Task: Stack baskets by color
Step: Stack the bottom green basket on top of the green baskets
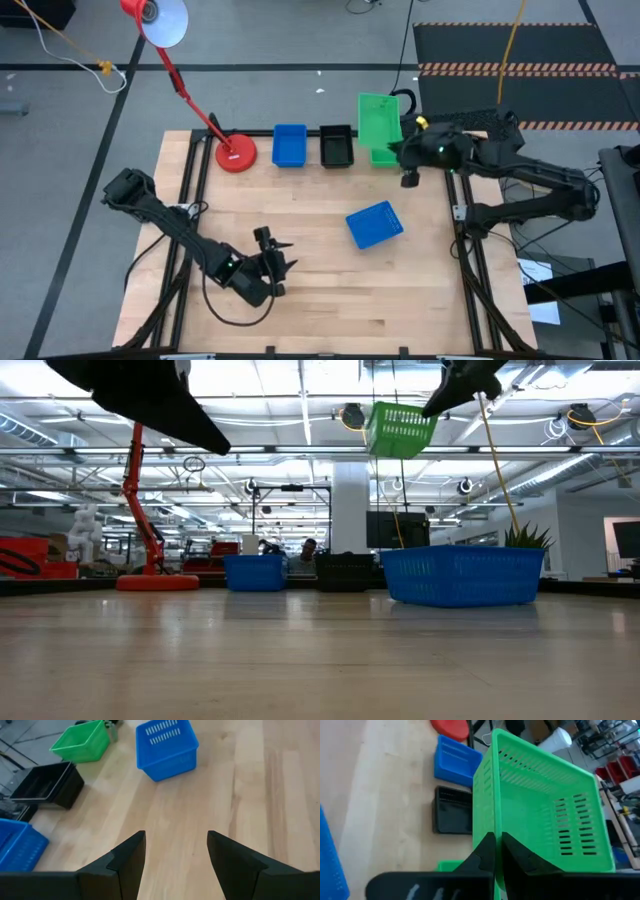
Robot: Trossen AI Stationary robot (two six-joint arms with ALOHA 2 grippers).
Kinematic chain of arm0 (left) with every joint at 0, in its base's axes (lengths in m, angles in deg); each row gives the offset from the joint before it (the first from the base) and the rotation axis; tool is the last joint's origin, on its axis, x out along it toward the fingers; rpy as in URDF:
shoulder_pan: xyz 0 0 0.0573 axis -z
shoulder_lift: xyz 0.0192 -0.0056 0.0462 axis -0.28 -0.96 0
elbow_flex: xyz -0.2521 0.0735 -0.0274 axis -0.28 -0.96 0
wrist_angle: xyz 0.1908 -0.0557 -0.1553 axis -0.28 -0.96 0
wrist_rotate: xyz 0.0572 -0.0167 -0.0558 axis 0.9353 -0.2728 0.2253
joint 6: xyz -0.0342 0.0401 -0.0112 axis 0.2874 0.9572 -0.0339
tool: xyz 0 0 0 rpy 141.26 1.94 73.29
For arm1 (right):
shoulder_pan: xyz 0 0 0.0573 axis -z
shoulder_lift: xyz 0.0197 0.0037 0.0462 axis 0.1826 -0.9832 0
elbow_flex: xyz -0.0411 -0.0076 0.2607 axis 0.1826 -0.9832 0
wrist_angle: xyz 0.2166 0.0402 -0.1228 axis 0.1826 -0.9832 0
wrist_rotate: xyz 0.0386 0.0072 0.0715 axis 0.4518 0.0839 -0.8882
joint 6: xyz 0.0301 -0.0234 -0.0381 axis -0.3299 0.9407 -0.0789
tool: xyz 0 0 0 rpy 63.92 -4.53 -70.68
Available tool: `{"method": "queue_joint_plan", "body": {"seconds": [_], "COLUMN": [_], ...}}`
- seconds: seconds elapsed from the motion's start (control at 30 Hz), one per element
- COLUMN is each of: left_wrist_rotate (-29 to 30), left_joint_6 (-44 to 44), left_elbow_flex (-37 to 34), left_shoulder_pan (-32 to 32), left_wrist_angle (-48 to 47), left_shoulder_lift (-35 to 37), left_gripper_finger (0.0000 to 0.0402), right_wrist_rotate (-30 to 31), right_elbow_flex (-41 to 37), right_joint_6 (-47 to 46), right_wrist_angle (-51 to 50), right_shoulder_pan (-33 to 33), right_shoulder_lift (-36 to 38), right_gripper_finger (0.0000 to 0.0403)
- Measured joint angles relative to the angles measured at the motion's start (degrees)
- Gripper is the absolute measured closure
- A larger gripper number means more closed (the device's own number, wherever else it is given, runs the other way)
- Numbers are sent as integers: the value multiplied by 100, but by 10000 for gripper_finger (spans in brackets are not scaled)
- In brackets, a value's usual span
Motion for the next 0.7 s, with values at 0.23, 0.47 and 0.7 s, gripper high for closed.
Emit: {"method": "queue_joint_plan", "body": {"seconds": [0.23, 0.47, 0.7], "left_wrist_rotate": [0, -278, -293], "left_joint_6": [13, -41, -115], "left_elbow_flex": [-23, -23, -23], "left_shoulder_pan": [-99, -96, -92], "left_wrist_angle": [5, 3, 3], "left_shoulder_lift": [0, 0, 0], "left_gripper_finger": [188, 188, 188], "right_wrist_rotate": [-975, -1444, -1918], "right_elbow_flex": [0, -241, -1035], "right_joint_6": [43, 346, 1298], "right_wrist_angle": [-81, -66, 220], "right_shoulder_pan": [1016, 1605, 2139], "right_shoulder_lift": [44, 15, 12], "right_gripper_finger": [399, 399, 399]}}
